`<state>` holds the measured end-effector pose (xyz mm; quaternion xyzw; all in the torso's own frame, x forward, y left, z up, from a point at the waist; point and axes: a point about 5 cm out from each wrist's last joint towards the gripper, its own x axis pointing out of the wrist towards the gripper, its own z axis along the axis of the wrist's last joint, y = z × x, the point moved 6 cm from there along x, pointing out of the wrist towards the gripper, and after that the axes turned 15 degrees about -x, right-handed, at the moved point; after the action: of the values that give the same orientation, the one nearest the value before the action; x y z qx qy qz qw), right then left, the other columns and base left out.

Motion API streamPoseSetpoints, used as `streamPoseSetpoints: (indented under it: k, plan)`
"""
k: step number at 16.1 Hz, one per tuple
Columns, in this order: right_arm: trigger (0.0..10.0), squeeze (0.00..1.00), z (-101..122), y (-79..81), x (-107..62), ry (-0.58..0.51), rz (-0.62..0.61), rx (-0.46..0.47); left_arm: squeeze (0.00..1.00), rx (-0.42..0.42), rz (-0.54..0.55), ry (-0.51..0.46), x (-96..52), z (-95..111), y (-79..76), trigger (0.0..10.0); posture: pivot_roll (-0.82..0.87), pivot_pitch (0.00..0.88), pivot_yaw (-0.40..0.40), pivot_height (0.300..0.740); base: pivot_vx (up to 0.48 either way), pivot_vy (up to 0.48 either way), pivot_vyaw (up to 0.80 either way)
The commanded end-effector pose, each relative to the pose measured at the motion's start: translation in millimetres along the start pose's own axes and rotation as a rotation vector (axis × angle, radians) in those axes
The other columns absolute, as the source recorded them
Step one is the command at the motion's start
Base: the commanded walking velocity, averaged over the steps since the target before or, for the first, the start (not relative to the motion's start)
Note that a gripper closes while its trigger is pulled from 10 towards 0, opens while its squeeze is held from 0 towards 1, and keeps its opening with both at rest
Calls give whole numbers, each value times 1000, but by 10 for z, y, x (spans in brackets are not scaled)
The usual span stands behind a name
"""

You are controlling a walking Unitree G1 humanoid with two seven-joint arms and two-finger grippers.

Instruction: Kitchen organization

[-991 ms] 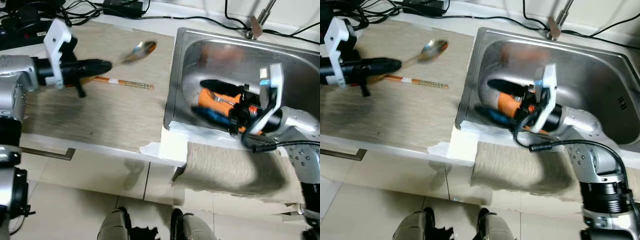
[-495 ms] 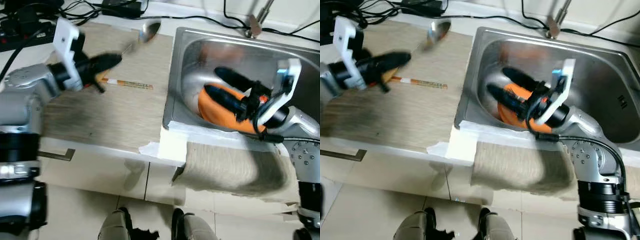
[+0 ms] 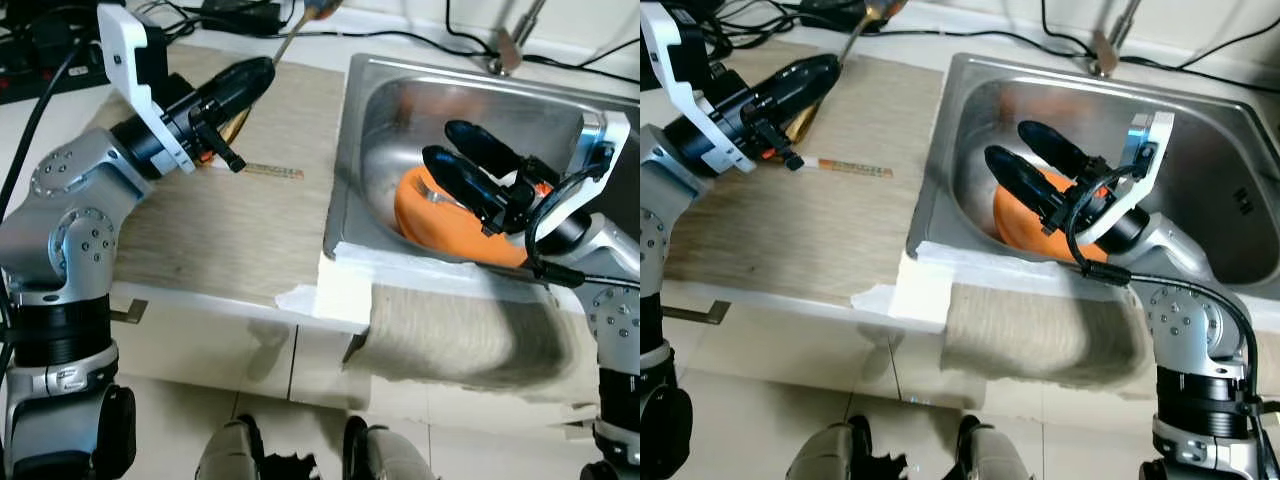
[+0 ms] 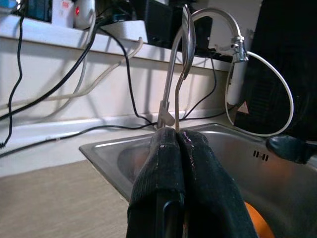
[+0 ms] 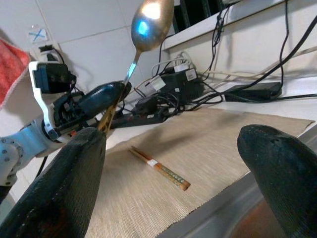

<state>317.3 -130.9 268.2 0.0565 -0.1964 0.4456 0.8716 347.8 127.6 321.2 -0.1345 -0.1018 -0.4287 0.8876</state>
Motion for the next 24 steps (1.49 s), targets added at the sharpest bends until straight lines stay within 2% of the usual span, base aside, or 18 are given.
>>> streamPoseSetpoints:
  k: [1,2,3,5,7,9,12,15,17,18,19,24]
  plan:
    - [10000,1000,44,25,-30,-6,-3,-9,0,-27,-20,3,-34,-28,-78,0,-184,201,-51,740,0,0,0]
    - [10000,1000,41,27,-29,-6,-2,-6,0,-33,-27,7,-41,-44,-94,0,-184,202,-52,740,0,0,0]
    - [10000,1000,48,52,-12,-12,12,12,0,-79,-9,-26,-41,-26,-83,0,-178,202,-54,740,0,0,0]
    - [10000,1000,11,261,7,8,128,50,0,-116,11,-54,-28,-25,-86,0,-174,200,-59,740,0,0,0]
    - [10000,1000,-55,336,53,15,157,67,0,-161,-30,-67,12,-25,-187,0,-171,196,-60,740,0,0,0]
    - [10000,1000,-139,365,159,3,156,98,0,-225,-79,-83,75,-31,-299,0,-167,198,-63,740,0,0,0]
    - [10000,1000,-237,544,393,-47,207,225,0,-327,-138,-100,200,-81,-466,0,-158,201,-68,740,0,0,0]
    - [10000,1000,-273,730,514,-66,266,290,0,-354,-172,-84,223,-110,-546,0,-153,202,-75,740,0,0,0]
    - [10000,1000,-288,757,556,-69,270,295,0,-369,-191,-85,217,-105,-587,0,-152,201,-77,740,0,0,0]
    - [10000,102,-300,743,579,-70,259,290,0,-380,-207,-87,213,-101,-613,0,-152,201,-77,740,0,0,0]
    - [10000,0,-305,732,595,-71,252,291,0,-387,-214,-86,209,-101,-632,0,-151,204,-76,740,0,0,0]
    - [10000,0,-320,789,646,-74,275,307,0,-407,-294,-32,118,-172,-781,0,-147,211,-81,740,0,0,0]
